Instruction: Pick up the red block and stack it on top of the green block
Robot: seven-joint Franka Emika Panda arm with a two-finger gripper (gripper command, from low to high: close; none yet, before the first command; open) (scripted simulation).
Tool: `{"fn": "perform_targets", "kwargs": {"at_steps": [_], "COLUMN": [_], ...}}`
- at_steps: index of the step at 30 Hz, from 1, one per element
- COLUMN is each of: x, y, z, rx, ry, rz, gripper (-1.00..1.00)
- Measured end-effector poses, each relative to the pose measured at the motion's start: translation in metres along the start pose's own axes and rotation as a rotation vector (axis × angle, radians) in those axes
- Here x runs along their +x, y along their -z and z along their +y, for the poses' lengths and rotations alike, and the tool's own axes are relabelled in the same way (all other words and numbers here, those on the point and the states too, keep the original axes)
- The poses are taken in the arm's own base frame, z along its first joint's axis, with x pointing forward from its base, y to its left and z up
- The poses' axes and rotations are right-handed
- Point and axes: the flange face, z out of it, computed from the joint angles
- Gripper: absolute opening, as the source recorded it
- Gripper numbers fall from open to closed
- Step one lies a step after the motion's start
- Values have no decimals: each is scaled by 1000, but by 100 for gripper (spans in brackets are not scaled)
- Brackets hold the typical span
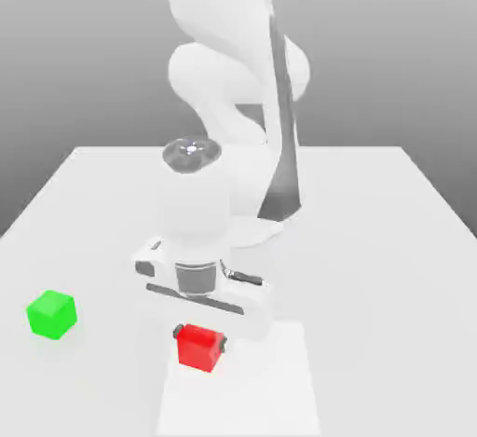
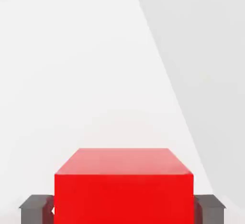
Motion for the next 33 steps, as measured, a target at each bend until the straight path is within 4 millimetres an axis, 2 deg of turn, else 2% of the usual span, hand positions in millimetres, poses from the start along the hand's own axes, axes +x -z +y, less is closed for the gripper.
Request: {"fn": "perform_targets", "kwargs": {"at_steps": [3, 9, 13, 15, 17, 18, 21, 23, 25, 26, 27, 29, 30, 33], "x": [0, 1, 29, 64, 110, 127, 159, 181, 194, 197, 193, 191, 191, 191], "y": [-1, 49, 68, 73, 79, 82, 90, 95, 89, 81, 71, 51, 40, 40], "z": [0, 0, 11, 33, 73, 90, 125, 158, 181, 184, 171, 168, 169, 169], "rx": [0, 1, -1, -1, 0, 0, 0, 0, 3, 4, 5, 4, 2, 2], "ry": [0, 0, -94, -213, -380, -446, -580, -688, -759, -768, -738, -730, -730, -730], "rz": [0, -2, 0, 0, 1, 1, 1, 0, -2, -3, -3, -2, 0, 0], "gripper": [-100, -100, -100, -100, -100, -100, -100, -100, -100, -100, -100, -100, 100, 100]}}
